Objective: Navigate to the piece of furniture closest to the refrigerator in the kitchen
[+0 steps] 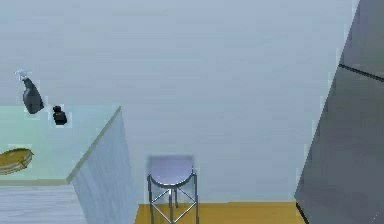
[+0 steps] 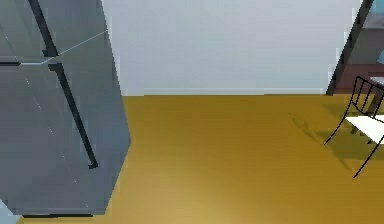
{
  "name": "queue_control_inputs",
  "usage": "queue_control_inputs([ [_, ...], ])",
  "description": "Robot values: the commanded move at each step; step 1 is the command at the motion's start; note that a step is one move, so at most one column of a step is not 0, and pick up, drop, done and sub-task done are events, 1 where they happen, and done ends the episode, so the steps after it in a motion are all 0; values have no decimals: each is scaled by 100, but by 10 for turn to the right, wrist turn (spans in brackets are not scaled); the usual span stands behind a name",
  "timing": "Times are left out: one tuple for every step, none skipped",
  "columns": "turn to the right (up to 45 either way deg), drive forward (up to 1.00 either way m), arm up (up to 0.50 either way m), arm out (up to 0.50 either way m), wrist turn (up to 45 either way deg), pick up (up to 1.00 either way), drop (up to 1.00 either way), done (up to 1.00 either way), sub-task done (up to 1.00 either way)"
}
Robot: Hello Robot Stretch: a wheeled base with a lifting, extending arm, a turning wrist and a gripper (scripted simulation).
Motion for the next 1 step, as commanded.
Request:
queue_control_inputs([
  [0,0,0,0,0,0,0,100,0],
])
